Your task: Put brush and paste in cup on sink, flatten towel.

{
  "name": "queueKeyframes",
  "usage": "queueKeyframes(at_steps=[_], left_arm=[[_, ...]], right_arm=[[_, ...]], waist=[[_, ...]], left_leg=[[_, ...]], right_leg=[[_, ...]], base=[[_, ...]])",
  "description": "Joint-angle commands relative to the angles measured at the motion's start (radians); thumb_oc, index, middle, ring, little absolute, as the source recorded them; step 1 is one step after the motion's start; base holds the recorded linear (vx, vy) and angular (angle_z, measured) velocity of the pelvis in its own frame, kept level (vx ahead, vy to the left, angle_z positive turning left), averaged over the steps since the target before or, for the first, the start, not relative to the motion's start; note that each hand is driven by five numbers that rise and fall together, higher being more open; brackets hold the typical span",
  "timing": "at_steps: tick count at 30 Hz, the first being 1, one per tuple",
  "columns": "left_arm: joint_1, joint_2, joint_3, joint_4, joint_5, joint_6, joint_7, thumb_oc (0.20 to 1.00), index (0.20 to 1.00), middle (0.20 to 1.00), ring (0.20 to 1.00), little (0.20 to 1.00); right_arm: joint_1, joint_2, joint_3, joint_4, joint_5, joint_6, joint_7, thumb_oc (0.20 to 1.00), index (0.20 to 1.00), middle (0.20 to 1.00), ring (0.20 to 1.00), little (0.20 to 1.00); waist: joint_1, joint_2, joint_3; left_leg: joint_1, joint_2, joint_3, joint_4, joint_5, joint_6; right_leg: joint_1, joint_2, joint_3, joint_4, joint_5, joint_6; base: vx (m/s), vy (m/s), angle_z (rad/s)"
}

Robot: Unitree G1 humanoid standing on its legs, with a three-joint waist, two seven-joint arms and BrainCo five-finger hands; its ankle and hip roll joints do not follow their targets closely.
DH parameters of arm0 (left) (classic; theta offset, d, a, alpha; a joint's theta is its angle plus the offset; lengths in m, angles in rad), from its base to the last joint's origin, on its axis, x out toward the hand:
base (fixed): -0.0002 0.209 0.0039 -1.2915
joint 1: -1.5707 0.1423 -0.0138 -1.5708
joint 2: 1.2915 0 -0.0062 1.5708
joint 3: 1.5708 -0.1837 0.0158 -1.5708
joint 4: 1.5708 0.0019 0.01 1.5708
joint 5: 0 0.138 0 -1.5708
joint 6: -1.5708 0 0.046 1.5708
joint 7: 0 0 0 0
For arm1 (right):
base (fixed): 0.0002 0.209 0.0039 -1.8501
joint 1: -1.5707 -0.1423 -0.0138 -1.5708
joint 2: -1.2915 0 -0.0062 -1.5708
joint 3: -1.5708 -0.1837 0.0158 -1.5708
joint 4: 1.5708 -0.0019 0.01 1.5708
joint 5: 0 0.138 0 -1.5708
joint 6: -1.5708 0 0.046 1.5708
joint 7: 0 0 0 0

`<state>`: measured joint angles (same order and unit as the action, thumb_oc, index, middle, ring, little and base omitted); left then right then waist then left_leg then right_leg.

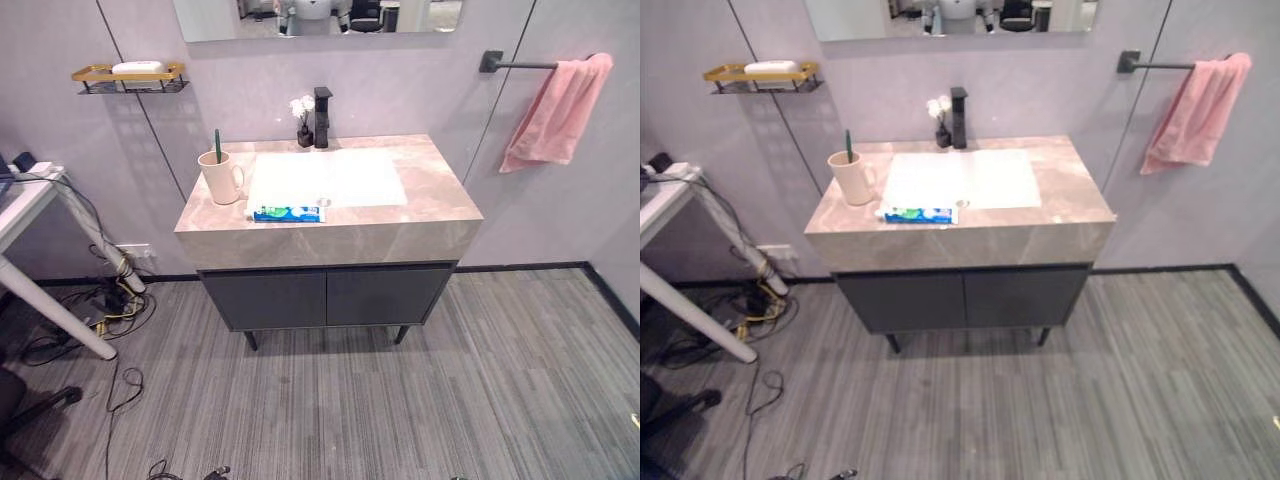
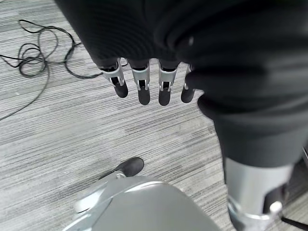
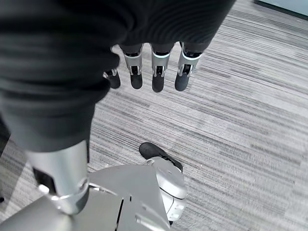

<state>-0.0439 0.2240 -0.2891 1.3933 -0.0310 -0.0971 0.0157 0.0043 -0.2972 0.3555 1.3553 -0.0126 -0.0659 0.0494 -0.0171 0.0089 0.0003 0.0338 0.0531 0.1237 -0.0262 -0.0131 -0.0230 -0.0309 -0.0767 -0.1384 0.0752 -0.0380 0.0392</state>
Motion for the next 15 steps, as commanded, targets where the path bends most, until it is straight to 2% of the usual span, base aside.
queueKeyframes(at_steps=[1,4,7,9,12,15], left_arm=[[-0.019,0.008,0.034,0.038,-0.009,-0.035,0.000,1.000,1.000,1.000,1.000,1.000],[-0.009,0.004,0.042,0.044,-0.020,-0.035,0.002,1.000,1.000,1.000,1.000,1.000],[-0.007,0.000,0.042,0.030,-0.025,-0.043,0.027,1.000,1.000,1.000,1.000,1.000],[-0.029,0.002,0.036,-0.015,-0.066,-0.051,0.059,1.000,1.000,1.000,1.000,1.000],[-0.047,0.022,0.013,-0.218,-0.168,-0.096,0.094,1.000,1.000,1.000,1.000,1.000],[-0.046,0.040,-0.007,-0.326,-0.189,-0.105,0.097,1.000,1.000,1.000,1.000,1.000]], right_arm=[[-0.035,0.027,0.003,0.031,0.060,-0.033,0.020,1.000,1.000,1.000,1.000,1.000],[-0.035,0.028,-0.015,0.019,0.099,-0.041,0.022,1.000,1.000,1.000,1.000,1.000],[-0.041,0.028,-0.049,-0.016,0.166,-0.057,0.002,1.000,1.000,1.000,1.000,1.000],[-0.077,0.025,-0.072,-0.090,0.272,-0.071,-0.005,1.000,1.000,1.000,1.000,1.000],[-0.069,0.010,-0.106,-0.280,0.352,-0.120,-0.061,1.000,1.000,1.000,1.000,1.000],[-0.060,0.004,-0.118,-0.299,0.389,-0.136,-0.067,1.000,1.000,1.000,1.000,1.000]], waist=[[0.002,-0.031,-0.018],[0.003,-0.030,-0.019],[0.001,-0.026,-0.013],[-0.001,-0.031,0.032],[-0.005,-0.030,0.104],[-0.009,-0.029,0.121]], left_leg=[[0.029,-0.035,-0.031,-0.061,0.047,0.002],[0.040,-0.035,-0.028,-0.061,0.042,0.004],[0.061,-0.030,-0.023,-0.061,0.041,0.011],[-0.001,-0.026,-0.019,0.057,0.014,0.016],[-0.124,-0.031,-0.044,0.233,-0.035,0.010],[-0.191,-0.030,-0.066,0.336,-0.076,0.012]], right_leg=[[0.045,-0.060,0.014,-0.105,0.156,0.089],[0.050,-0.060,0.014,-0.096,0.145,0.089],[0.037,-0.058,0.017,-0.031,0.113,0.087],[-0.022,-0.064,0.021,0.068,0.086,0.086],[-0.125,-0.084,0.003,0.246,0.038,0.092],[-0.162,-0.099,-0.013,0.328,0.008,0.093]], base=[[0.02,0.012,0.03],[0.01,0.004,0.01],[-0.02,0.003,0.00],[-0.22,0.013,-0.02],[-0.25,0.017,-0.10],[-0.07,-0.003,0.19]])
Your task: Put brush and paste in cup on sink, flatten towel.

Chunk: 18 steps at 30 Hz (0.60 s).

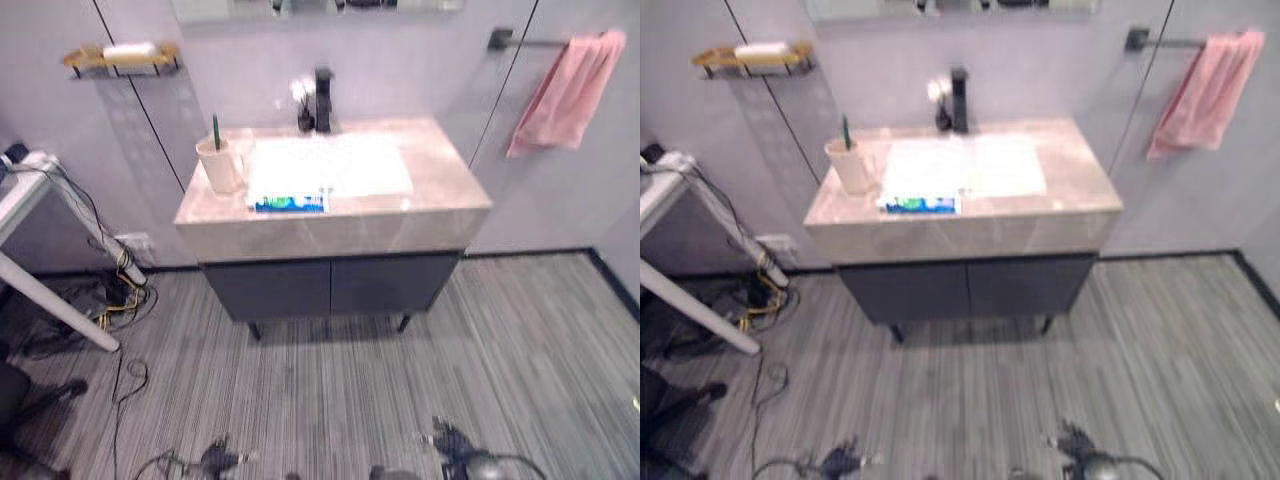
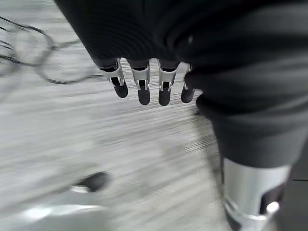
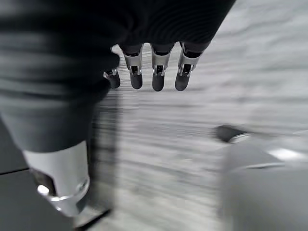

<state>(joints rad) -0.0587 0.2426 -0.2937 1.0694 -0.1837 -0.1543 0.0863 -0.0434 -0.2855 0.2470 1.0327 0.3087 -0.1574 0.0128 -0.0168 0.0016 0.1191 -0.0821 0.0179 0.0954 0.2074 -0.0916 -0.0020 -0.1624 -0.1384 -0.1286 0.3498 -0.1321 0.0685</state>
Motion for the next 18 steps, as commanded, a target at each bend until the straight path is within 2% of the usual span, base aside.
queueKeyframes(at_steps=[1,4,18], left_arm=[[-0.036,0.022,-0.006,-0.002,-0.036,-0.048,0.026,1.000,1.000,1.000,1.000,1.000],[-0.037,0.013,-0.001,0.013,-0.048,-0.045,0.023,1.000,1.000,1.000,1.000,1.000],[-0.021,0.011,-0.020,-0.011,-0.023,-0.073,0.048,1.000,1.000,1.000,1.000,1.000]], right_arm=[[-0.015,-0.007,-0.004,0.037,0.066,-0.039,-0.026,1.000,1.000,1.000,1.000,1.000],[-0.013,0.000,0.011,0.057,0.071,-0.022,-0.007,1.000,1.000,1.000,1.000,1.000],[-0.014,0.015,0.027,-0.019,0.089,-0.051,-0.026,1.000,1.000,1.000,1.000,1.000]], waist=[[-0.007,-0.022,0.001],[-0.005,-0.023,-0.012],[-0.004,-0.020,-0.013]], left_leg=[[-0.078,0.004,-0.040,0.116,-0.006,-0.006],[-0.061,0.004,-0.037,0.114,-0.017,-0.003],[0.020,-0.012,0.000,0.046,-0.011,0.009]], right_leg=[[-0.028,-0.038,-0.025,0.060,0.096,0.061],[-0.009,-0.036,-0.033,0.050,0.089,0.055],[0.035,-0.038,-0.008,-0.004,0.122,0.072]], base=[[0.02,-0.011,0.20],[0.06,-0.003,0.17],[0.03,0.036,-0.06]])
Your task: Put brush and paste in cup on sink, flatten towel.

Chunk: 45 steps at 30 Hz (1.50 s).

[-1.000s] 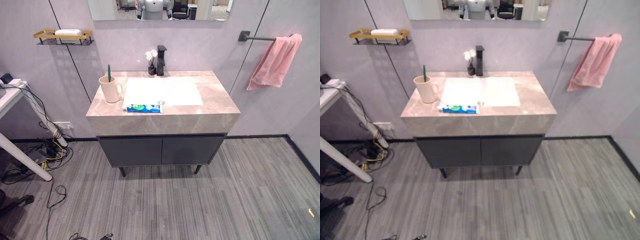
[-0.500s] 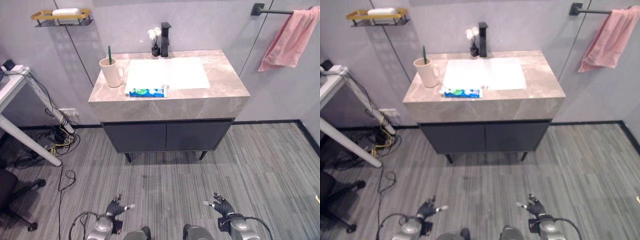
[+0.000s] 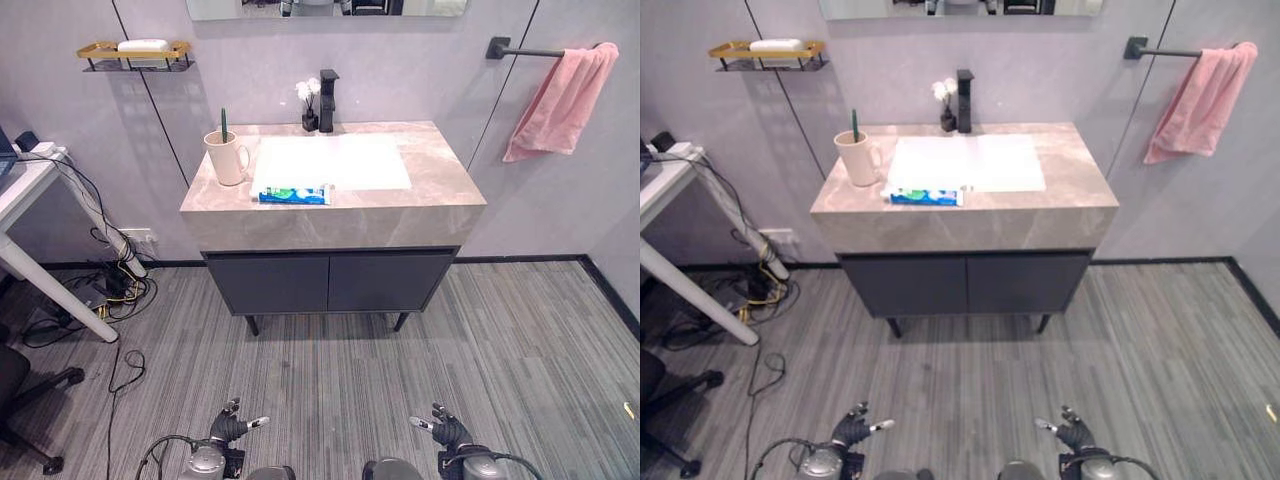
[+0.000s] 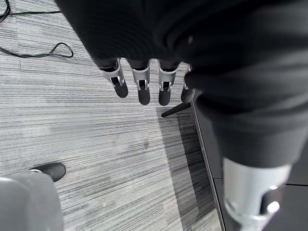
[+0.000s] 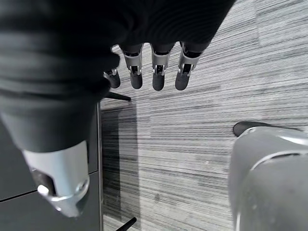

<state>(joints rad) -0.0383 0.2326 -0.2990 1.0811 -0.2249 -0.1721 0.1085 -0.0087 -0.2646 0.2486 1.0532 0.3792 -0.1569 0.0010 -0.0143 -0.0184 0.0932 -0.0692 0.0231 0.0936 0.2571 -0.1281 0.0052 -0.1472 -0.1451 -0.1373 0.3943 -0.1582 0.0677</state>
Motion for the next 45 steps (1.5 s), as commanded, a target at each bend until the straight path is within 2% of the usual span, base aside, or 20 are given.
queueKeyframes(at_steps=[1,4,12,16,17,20,21,22,25,28,30,33,35,36,37,38,41,43,44,45], left_arm=[[-0.041,0.021,-0.015,-0.023,0.019,-0.055,0.026,1.000,1.000,1.000,1.000,1.000],[-0.050,0.018,-0.023,-0.009,0.034,-0.053,0.036,1.000,1.000,1.000,1.000,1.000],[-0.053,-0.018,-0.052,0.015,0.029,-0.056,0.041,1.000,1.000,1.000,1.000,1.000],[-0.054,-0.008,-0.070,0.020,0.066,-0.049,0.045,1.000,1.000,1.000,1.000,1.000],[-0.050,-0.002,-0.071,0.007,0.078,-0.045,0.052,1.000,1.000,1.000,1.000,1.000],[-0.035,0.010,-0.067,-0.014,0.070,-0.045,0.041,1.000,1.000,1.000,1.000,1.000],[-0.029,0.012,-0.061,-0.013,0.058,-0.045,0.032,1.000,1.000,1.000,1.000,1.000],[-0.028,0.015,-0.052,-0.008,0.047,-0.048,0.034,1.000,1.000,1.000,1.000,1.000],[-0.054,0.010,-0.040,0.027,0.030,-0.056,0.042,1.000,1.000,1.000,1.000,1.000],[-0.086,0.004,-0.036,0.061,0.029,-0.062,0.056,1.000,1.000,1.000,1.000,1.000],[-0.088,-0.003,-0.043,0.067,0.032,-0.060,0.060,1.000,1.000,1.000,1.000,1.000],[-0.077,-0.014,-0.052,0.067,0.042,-0.060,0.058,1.000,1.000,1.000,1.000,1.000],[-0.070,-0.015,-0.049,0.045,0.028,-0.061,0.053,1.000,1.000,1.000,1.000,1.000],[-0.070,-0.014,-0.049,0.045,0.028,-0.061,0.053,1.000,1.000,1.000,1.000,1.000],[-0.068,-0.009,-0.050,0.019,0.019,-0.060,0.052,1.000,1.000,1.000,1.000,1.000],[-0.083,-0.003,-0.059,-0.006,-0.002,-0.060,0.055,1.000,1.000,1.000,1.000,1.000],[-0.089,-0.001,-0.065,-0.023,-0.013,-0.059,0.064,1.000,1.000,1.000,1.000,1.000],[-0.086,0.000,-0.072,-0.039,-0.011,-0.063,0.066,1.000,1.000,1.000,1.000,1.000],[-0.086,0.000,-0.072,-0.039,-0.011,-0.063,0.066,1.000,1.000,1.000,1.000,1.000],[-0.085,0.000,-0.072,-0.032,-0.006,-0.068,0.071,1.000,1.000,1.000,1.000,1.000]], right_arm=[[-0.049,-0.006,0.025,-0.040,0.019,-0.051,-0.014,1.000,1.000,1.000,1.000,1.000],[-0.061,-0.003,0.042,-0.027,0.016,-0.051,-0.015,1.000,1.000,1.000,1.000,1.000],[-0.089,0.015,0.062,0.034,0.040,-0.042,-0.020,1.000,1.000,1.000,1.000,1.000],[-0.089,0.018,0.076,0.005,0.037,-0.043,-0.023,1.000,1.000,1.000,1.000,1.000],[-0.081,0.016,0.085,-0.041,0.025,-0.044,-0.030,1.000,1.000,1.000,1.000,1.000],[-0.066,0.015,0.085,-0.085,0.018,-0.045,-0.032,1.000,1.000,1.000,1.000,1.000],[-0.057,0.016,0.087,-0.111,0.024,-0.045,-0.027,1.000,1.000,1.000,1.000,1.000],[-0.056,0.017,0.084,-0.117,0.033,-0.047,-0.030,1.000,1.000,1.000,1.000,1.000],[-0.069,0.011,0.082,-0.116,0.031,-0.054,-0.045,1.000,1.000,1.000,1.000,1.000],[-0.091,0.017,0.092,-0.103,0.016,-0.049,-0.051,1.000,1.000,1.000,1.000,1.000],[-0.083,0.018,0.098,-0.103,0.012,-0.048,-0.047,1.000,1.000,1.000,1.000,1.000],[-0.068,0.000,0.103,-0.108,0.008,-0.048,-0.039,1.000,1.000,1.000,1.000,1.000],[-0.051,-0.022,0.111,-0.135,-0.014,-0.051,-0.034,1.000,1.000,1.000,1.000,1.000],[-0.051,-0.022,0.111,-0.135,-0.014,-0.050,-0.034,1.000,1.000,1.000,1.000,1.000],[-0.049,-0.033,0.111,-0.158,-0.025,-0.050,-0.037,1.000,1.000,1.000,1.000,1.000],[-0.053,-0.056,0.111,-0.171,-0.044,-0.055,-0.063,1.000,1.000,1.000,1.000,1.000],[-0.056,-0.071,0.100,-0.158,-0.061,-0.052,-0.092,1.000,1.000,1.000,1.000,1.000],[-0.047,-0.068,0.074,-0.153,-0.043,-0.057,-0.106,1.000,1.000,1.000,1.000,1.000],[-0.047,-0.068,0.074,-0.153,-0.043,-0.057,-0.106,1.000,1.000,1.000,1.000,1.000],[-0.038,-0.065,0.048,-0.146,-0.011,-0.065,-0.110,1.000,1.000,1.000,1.000,1.000]], waist=[[-0.006,0.000,0.013],[-0.004,-0.001,0.012],[0.010,0.004,-0.004],[0.002,0.008,0.006],[0.002,0.009,0.027],[0.003,0.018,0.048],[-0.012,0.014,0.049],[-0.014,0.009,0.046],[-0.028,-0.014,0.039],[-0.046,-0.025,0.046],[-0.052,-0.026,0.034],[-0.064,-0.008,-0.012],[-0.067,0.005,-0.006],[-0.069,0.003,-0.008],[-0.067,-0.001,0.000],[-0.052,-0.027,0.040],[-0.044,-0.042,0.059],[-0.044,-0.040,0.059],[-0.044,-0.040,0.060],[-0.047,-0.034,0.051]], left_leg=[[0.008,-0.017,0.002,-0.004,0.026,0.002],[0.020,-0.021,0.007,-0.020,0.027,0.005],[0.053,-0.046,0.037,-0.110,0.053,0.019],[0.067,-0.066,0.024,-0.144,0.063,0.045],[0.085,-0.074,0.034,-0.163,0.066,0.061],[0.128,-0.070,0.039,-0.199,0.067,0.070],[0.144,-0.074,0.028,-0.216,0.071,0.067],[0.147,-0.077,0.029,-0.226,0.071,0.064],[0.168,-0.096,0.017,-0.251,0.054,0.049],[0.205,-0.089,-0.008,-0.266,0.030,0.031],[0.232,-0.077,-0.031,-0.283,0.032,0.018],[0.258,-0.035,-0.070,-0.239,0.031,-0.002],[0.207,-0.018,-0.075,-0.091,0.087,-0.043],[0.204,-0.019,-0.076,-0.092,0.089,-0.042],[0.145,-0.004,-0.070,0.024,0.142,-0.065],[0.007,0.009,-0.059,0.250,0.226,-0.089],[-0.081,0.023,-0.019,0.372,0.235,-0.083],[-0.132,0.045,0.044,0.292,0.216,-0.076],[-0.132,0.045,0.045,0.292,0.216,-0.076],[-0.129,0.092,0.121,0.107,0.194,-0.068]], right_leg=[[0.020,-0.031,0.001,-0.049,0.149,0.073],[0.030,-0.028,0.007,-0.073,0.154,0.073],[0.069,-0.038,0.054,-0.235,0.236,0.088],[0.021,-0.047,0.065,-0.123,0.255,0.089],[-0.037,-0.064,0.066,0.004,0.327,0.097],[-0.091,-0.090,0.009,0.091,0.352,0.100],[-0.100,-0.046,0.023,0.048,0.335,0.093],[-0.111,-0.034,0.023,0.005,0.338,0.095],[-0.117,-0.038,0.000,-0.246,0.368,0.104],[-0.148,-0.034,0.041,-0.349,0.438,0.129],[-0.132,-0.012,0.069,-0.351,0.412,0.122],[-0.117,0.051,0.070,-0.299,0.356,0.079],[-0.097,0.079,0.057,-0.282,0.320,0.047],[-0.100,0.076,0.056,-0.282,0.321,0.048],[-0.091,0.080,0.047,-0.277,0.304,0.032],[-0.057,0.065,0.026,-0.280,0.289,0.002],[-0.027,0.057,0.001,-0.295,0.272,-0.018],[0.005,0.051,-0.016,-0.319,0.265,-0.008],[0.005,0.051,-0.015,-0.319,0.265,-0.008],[0.044,0.042,-0.030,-0.350,0.252,0.011]], base=[[0.02,0.032,-0.02],[0.02,0.021,-0.02],[0.05,0.088,-0.15],[0.02,0.149,-0.07],[-0.01,0.199,0.03],[0.08,0.156,-0.17],[0.18,0.017,-0.07],[0.22,-0.025,-0.11],[0.22,-0.074,-0.01],[0.31,-0.107,0.17],[0.31,-0.105,0.40],[0.50,-0.175,0.57],[0.29,-0.124,0.25],[0.20,-0.133,0.12],[0.14,-0.215,0.16],[0.14,-0.214,0.26],[0.16,-0.169,0.23],[0.21,-0.058,0.23],[0.31,0.048,0.51],[0.34,0.109,0.52]])
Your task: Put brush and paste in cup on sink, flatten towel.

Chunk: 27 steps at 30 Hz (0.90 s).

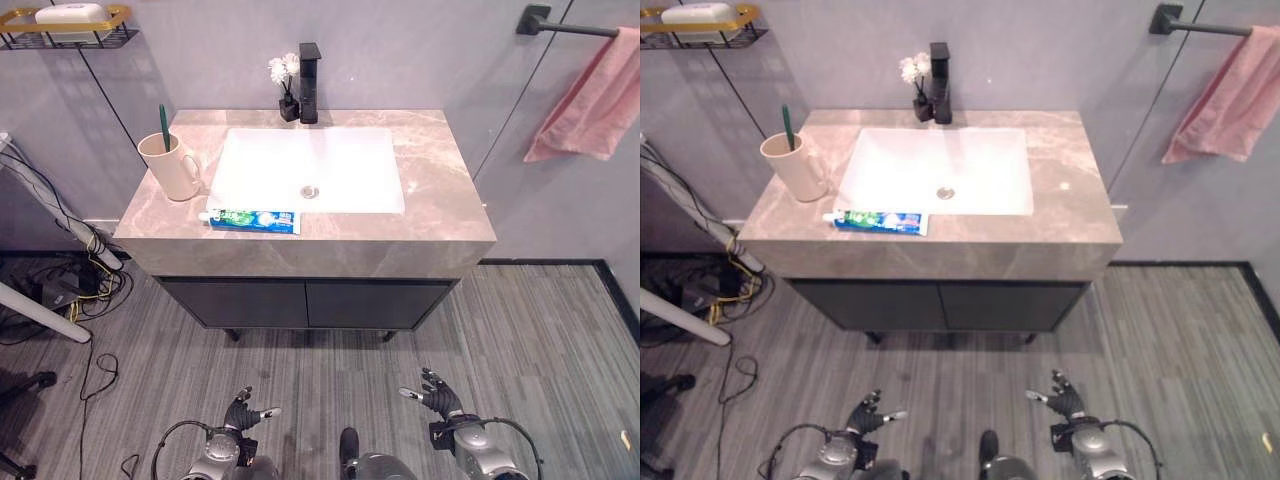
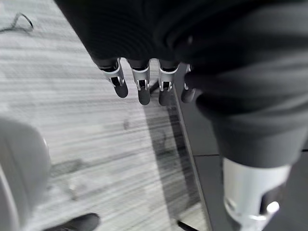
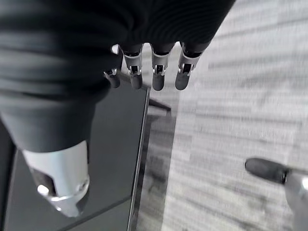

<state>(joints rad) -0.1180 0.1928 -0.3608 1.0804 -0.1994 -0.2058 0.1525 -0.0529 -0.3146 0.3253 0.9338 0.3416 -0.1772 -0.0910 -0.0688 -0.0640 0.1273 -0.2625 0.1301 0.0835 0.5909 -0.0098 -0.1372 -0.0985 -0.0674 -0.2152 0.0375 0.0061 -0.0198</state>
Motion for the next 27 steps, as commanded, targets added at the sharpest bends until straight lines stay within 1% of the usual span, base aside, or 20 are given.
queueKeyframes(at_steps=[1,2,4,5,7,8,10,11,12,14,15,17,18,20,21,22,23,24,25,27], left_arm=[[-0.006,0.039,-0.010,-0.023,-0.028,-0.037,0.031,1.000,1.000,1.000,1.000,1.000],[-0.008,0.037,-0.008,-0.007,-0.020,-0.036,0.035,1.000,1.000,1.000,1.000,1.000],[-0.007,0.037,0.000,0.009,-0.015,-0.038,0.042,1.000,1.000,1.000,1.000,1.000],[-0.005,0.040,0.007,0.014,-0.019,-0.041,0.044,1.000,1.000,1.000,1.000,1.000],[-0.006,0.043,0.011,0.020,-0.025,-0.040,0.044,1.000,1.000,1.000,1.000,1.000],[0.008,0.047,0.014,0.013,-0.022,-0.037,0.039,1.000,1.000,1.000,1.000,1.000],[0.017,0.058,0.006,0.002,-0.004,-0.034,0.038,1.000,1.000,1.000,1.000,1.000],[0.026,0.070,0.000,-0.018,0.016,-0.030,0.037,1.000,1.000,1.000,1.000,1.000],[0.027,0.088,-0.004,-0.038,0.032,-0.029,0.027,1.000,1.000,1.000,1.000,1.000],[0.042,0.118,0.002,-0.077,0.053,-0.026,0.022,1.000,1.000,1.000,1.000,1.000],[0.048,0.137,0.011,-0.082,0.061,-0.028,0.023,1.000,1.000,1.000,1.000,1.000],[0.059,0.168,0.015,-0.114,0.070,-0.033,0.017,1.000,1.000,1.000,1.000,1.000],[0.080,0.175,0.017,-0.123,0.085,-0.032,0.005,1.000,1.000,1.000,1.000,1.000],[0.104,0.184,0.022,-0.134,0.102,-0.034,-0.002,1.000,1.000,1.000,1.000,1.000],[0.115,0.183,0.027,-0.126,0.108,-0.036,0.000,1.000,1.000,1.000,1.000,1.000],[0.122,0.177,0.030,-0.105,0.115,-0.040,0.001,1.000,1.000,1.000,1.000,1.000],[0.123,0.174,0.026,-0.090,0.123,-0.041,0.004,1.000,1.000,1.000,1.000,1.000],[0.106,0.170,0.016,-0.045,0.159,-0.042,0.014,1.000,1.000,1.000,1.000,1.000],[0.116,0.166,0.012,-0.042,0.162,-0.045,0.011,1.000,1.000,1.000,1.000,1.000],[0.130,0.172,0.004,-0.049,0.186,-0.050,0.011,1.000,1.000,1.000,1.000,1.000]], right_arm=[[0.006,-0.015,-0.029,-0.015,0.019,-0.045,-0.021,1.000,1.000,1.000,1.000,1.000],[0.004,-0.016,-0.021,-0.007,0.003,-0.041,-0.022,1.000,1.000,1.000,1.000,1.000],[0.003,-0.020,-0.003,0.013,-0.029,-0.036,-0.024,1.000,1.000,1.000,1.000,1.000],[0.002,-0.022,0.001,0.020,-0.038,-0.036,-0.025,1.000,1.000,1.000,1.000,1.000],[0.001,-0.023,-0.007,0.040,-0.039,-0.035,-0.027,1.000,1.000,1.000,1.000,1.000],[0.006,-0.021,-0.015,0.038,-0.038,-0.031,-0.026,1.000,1.000,1.000,1.000,1.000],[0.009,-0.019,-0.025,0.043,-0.041,-0.031,-0.028,1.000,1.000,1.000,1.000,1.000],[0.012,-0.018,-0.038,0.046,-0.041,-0.034,-0.031,1.000,1.000,1.000,1.000,1.000],[0.010,-0.018,-0.051,0.037,-0.036,-0.032,-0.028,1.000,1.000,1.000,1.000,1.000],[0.014,-0.010,-0.064,0.033,-0.027,-0.030,-0.015,1.000,1.000,1.000,1.000,1.000],[0.007,-0.007,-0.056,0.020,-0.038,-0.027,-0.004,1.000,1.000,1.000,1.000,1.000],[-0.004,-0.012,-0.033,-0.014,-0.061,-0.030,0.015,1.000,1.000,1.000,1.000,1.000],[-0.002,-0.015,-0.023,-0.017,-0.080,-0.029,0.027,1.000,1.000,1.000,1.000,1.000],[-0.003,-0.022,-0.014,-0.020,-0.099,-0.030,0.026,1.000,1.000,1.000,1.000,1.000],[-0.009,-0.018,-0.016,-0.004,-0.099,-0.030,0.021,1.000,1.000,1.000,1.000,1.000],[-0.027,-0.016,-0.014,0.028,-0.100,-0.030,0.021,1.000,1.000,1.000,1.000,1.000],[-0.043,-0.014,-0.008,0.057,-0.109,-0.029,0.016,1.000,1.000,1.000,1.000,1.000],[-0.055,-0.023,0.016,0.076,-0.144,-0.028,0.027,1.000,1.000,1.000,1.000,1.000],[-0.053,-0.015,0.014,0.102,-0.147,-0.025,0.028,1.000,1.000,1.000,1.000,1.000],[-0.068,-0.012,0.023,0.157,-0.163,-0.017,0.023,1.000,1.000,1.000,1.000,1.000]], waist=[[0.007,0.016,0.010],[0.014,0.022,0.004],[0.036,0.043,-0.003],[0.051,0.045,-0.005],[0.057,0.060,-0.014],[0.060,0.064,-0.027],[0.068,0.066,-0.039],[0.073,0.059,-0.039],[0.071,0.055,-0.040],[0.071,0.055,-0.030],[0.070,0.057,-0.015],[0.075,0.071,0.010],[0.080,0.072,0.009],[0.081,0.076,0.001],[0.087,0.074,-0.001],[0.095,0.068,-0.007],[0.095,0.066,-0.007],[0.093,0.057,0.001],[0.098,0.050,0.001],[0.112,0.041,0.000]], left_leg=[[0.056,-0.006,0.158,-0.336,0.075,0.073],[0.052,-0.002,0.163,-0.427,0.101,0.067],[0.032,0.022,0.119,-0.605,0.219,0.044],[0.015,0.027,0.067,-0.657,0.243,0.036],[0.012,0.040,0.036,-0.668,0.280,0.014],[0.036,0.034,0.020,-0.666,0.247,0.031],[0.045,0.013,-0.014,-0.641,0.238,0.044],[0.043,-0.021,-0.041,-0.596,0.212,0.063],[0.036,-0.042,-0.038,-0.566,0.185,0.082],[0.059,-0.069,-0.019,-0.547,0.147,0.119],[0.080,-0.078,-0.007,-0.550,0.139,0.133],[0.112,-0.074,0.005,-0.570,0.139,0.148],[0.130,-0.081,0.010,-0.582,0.129,0.152],[0.161,-0.089,0.009,-0.618,0.134,0.151],[0.171,-0.091,0.011,-0.631,0.133,0.145],[0.182,-0.088,0.014,-0.643,0.126,0.135],[0.188,-0.085,0.003,-0.642,0.118,0.125],[0.194,-0.084,-0.011,-0.629,0.092,0.123],[0.189,-0.088,-0.020,-0.608,0.092,0.121],[0.190,-0.084,-0.027,-0.601,0.091,0.116]], right_leg=[[0.007,-0.038,0.045,-0.001,0.076,0.107],[0.023,-0.037,0.047,-0.006,0.066,0.112],[0.064,-0.024,0.065,-0.014,0.043,0.117],[0.085,-0.027,0.079,-0.015,0.029,0.120],[0.107,-0.027,0.094,-0.009,0.016,0.124],[0.118,-0.031,0.115,0.008,-0.014,0.134],[0.128,-0.044,0.135,0.044,-0.029,0.136],[0.131,-0.064,0.145,0.091,-0.030,0.143],[0.121,-0.081,0.157,0.143,-0.009,0.150],[0.066,-0.116,0.176,0.285,0.069,0.157],[0.014,-0.121,0.184,0.351,0.132,0.163],[-0.057,-0.102,0.171,0.461,0.160,0.165],[-0.059,-0.109,0.144,0.452,0.159,0.173],[-0.079,-0.081,0.121,0.388,0.129,0.166],[-0.078,-0.092,0.092,0.321,0.115,0.167],[-0.080,-0.119,0.055,0.196,0.111,0.172],[-0.066,-0.129,0.043,0.104,0.119,0.175],[-0.048,-0.133,0.060,0.047,0.129,0.180],[-0.032,-0.137,0.082,0.059,0.144,0.192],[-0.018,-0.133,0.081,0.036,0.139,0.187]], base=[[0.47,0.170,0.53],[0.37,0.189,0.36],[0.44,0.201,0.02],[0.42,0.177,-0.39],[0.41,0.193,-0.67],[0.40,0.218,-0.67],[0.33,0.239,-0.58],[0.31,0.285,-0.60],[0.31,0.330,-0.52],[0.21,0.321,-0.14],[0.11,0.262,-0.05],[0.11,0.240,-0.26],[0.17,0.189,-0.33],[0.20,0.101,-0.32],[0.19,-0.017,-0.20],[0.19,-0.090,-0.10],[0.20,-0.139,-0.04],[0.17,-0.102,0.12],[0.11,-0.056,0.36],[0.07,-0.069,0.52]])
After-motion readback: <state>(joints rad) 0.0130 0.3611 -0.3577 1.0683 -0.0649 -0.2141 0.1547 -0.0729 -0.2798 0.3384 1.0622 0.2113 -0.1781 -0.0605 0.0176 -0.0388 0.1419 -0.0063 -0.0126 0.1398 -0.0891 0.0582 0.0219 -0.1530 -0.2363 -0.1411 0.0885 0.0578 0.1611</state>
